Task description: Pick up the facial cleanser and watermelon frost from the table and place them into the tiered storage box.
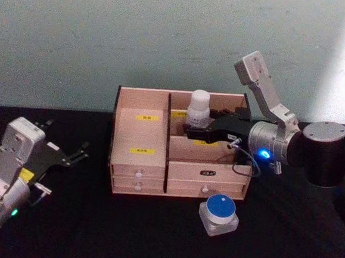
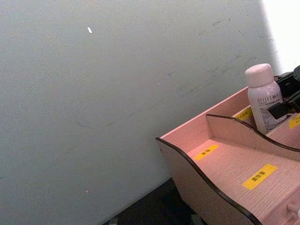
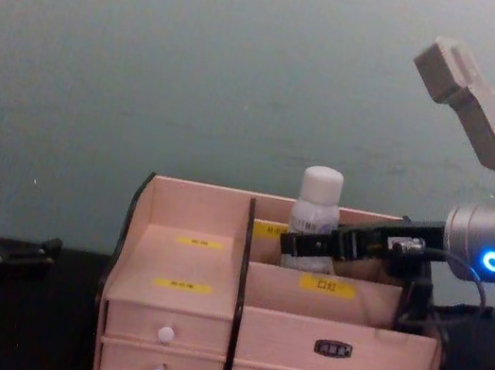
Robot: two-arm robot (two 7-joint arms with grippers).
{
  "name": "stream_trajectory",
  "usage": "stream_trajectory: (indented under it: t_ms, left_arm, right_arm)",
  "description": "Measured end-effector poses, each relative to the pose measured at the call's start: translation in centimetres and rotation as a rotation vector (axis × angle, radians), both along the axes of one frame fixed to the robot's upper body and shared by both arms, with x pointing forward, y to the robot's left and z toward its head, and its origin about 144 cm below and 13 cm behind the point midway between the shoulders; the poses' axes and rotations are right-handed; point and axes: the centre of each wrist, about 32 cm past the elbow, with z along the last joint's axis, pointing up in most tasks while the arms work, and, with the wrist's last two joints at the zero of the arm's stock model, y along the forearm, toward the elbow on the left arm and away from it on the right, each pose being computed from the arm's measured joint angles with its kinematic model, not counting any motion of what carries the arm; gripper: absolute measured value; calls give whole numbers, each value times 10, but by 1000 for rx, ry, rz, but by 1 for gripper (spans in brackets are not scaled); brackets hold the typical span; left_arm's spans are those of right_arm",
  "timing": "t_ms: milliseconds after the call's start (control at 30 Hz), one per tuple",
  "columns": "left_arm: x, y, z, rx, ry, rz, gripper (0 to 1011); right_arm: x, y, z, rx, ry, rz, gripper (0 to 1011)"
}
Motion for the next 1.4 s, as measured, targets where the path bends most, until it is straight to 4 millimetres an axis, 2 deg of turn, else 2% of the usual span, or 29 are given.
stream_trajectory:
  t_ms: [133,433,700,967,1067,1400]
  left_arm:
    - [0,0,0,0,0,0,1001]
    - [0,0,0,0,0,0,1001]
    - [0,0,0,0,0,0,1001]
    - [0,0,0,0,0,0,1001]
    - [0,0,0,0,0,0,1001]
    - [0,0,0,0,0,0,1001]
  right_arm:
    - [0,0,0,0,0,0,1002]
    - [-1,-1,2,7,-5,4,1000]
    - [-13,-7,13,34,-30,16,1000]
    - [-33,-20,21,37,-50,26,1000]
    - [-49,-32,21,34,-52,38,1000]
    - [-92,-68,4,11,-32,111,1000]
